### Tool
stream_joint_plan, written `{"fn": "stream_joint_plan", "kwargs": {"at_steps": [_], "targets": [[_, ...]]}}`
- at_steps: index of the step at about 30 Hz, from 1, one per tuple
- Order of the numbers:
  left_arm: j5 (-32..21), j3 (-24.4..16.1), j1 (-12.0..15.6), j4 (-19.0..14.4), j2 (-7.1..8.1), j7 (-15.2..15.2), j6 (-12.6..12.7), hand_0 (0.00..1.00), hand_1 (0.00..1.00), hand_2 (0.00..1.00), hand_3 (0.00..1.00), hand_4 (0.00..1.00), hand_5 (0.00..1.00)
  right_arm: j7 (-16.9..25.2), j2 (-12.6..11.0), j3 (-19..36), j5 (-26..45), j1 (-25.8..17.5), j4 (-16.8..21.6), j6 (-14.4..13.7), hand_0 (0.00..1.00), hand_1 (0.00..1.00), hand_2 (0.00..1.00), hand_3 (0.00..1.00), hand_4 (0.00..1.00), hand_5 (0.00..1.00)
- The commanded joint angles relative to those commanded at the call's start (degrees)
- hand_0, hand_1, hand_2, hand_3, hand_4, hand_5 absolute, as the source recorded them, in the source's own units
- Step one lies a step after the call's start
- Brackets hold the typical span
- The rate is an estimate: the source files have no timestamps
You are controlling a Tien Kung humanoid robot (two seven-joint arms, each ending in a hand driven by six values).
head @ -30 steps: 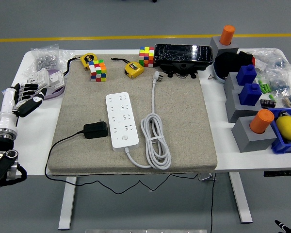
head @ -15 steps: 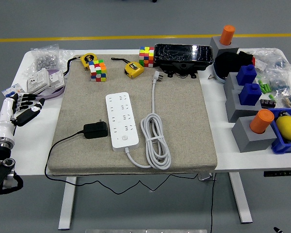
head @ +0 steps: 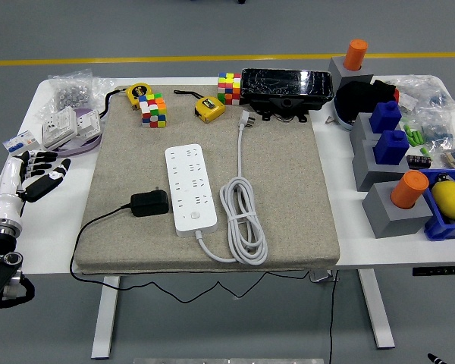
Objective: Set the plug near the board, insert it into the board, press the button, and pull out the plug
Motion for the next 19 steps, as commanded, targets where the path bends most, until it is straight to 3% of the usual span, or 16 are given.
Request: {"fn": "stream_joint_plan", "kwargs": {"at_steps": [19], "targets": [[0.51,0.23,0.45,-0.39,0.64,0.66,-0.39,0.663,0.673,0.674,0.596,0.792,0.391,-0.16,0.15,-1.42,0.79,-0.14,-0.49,0.01,0.58,0.674,0.686,0.615,0.981,0.521]]}}
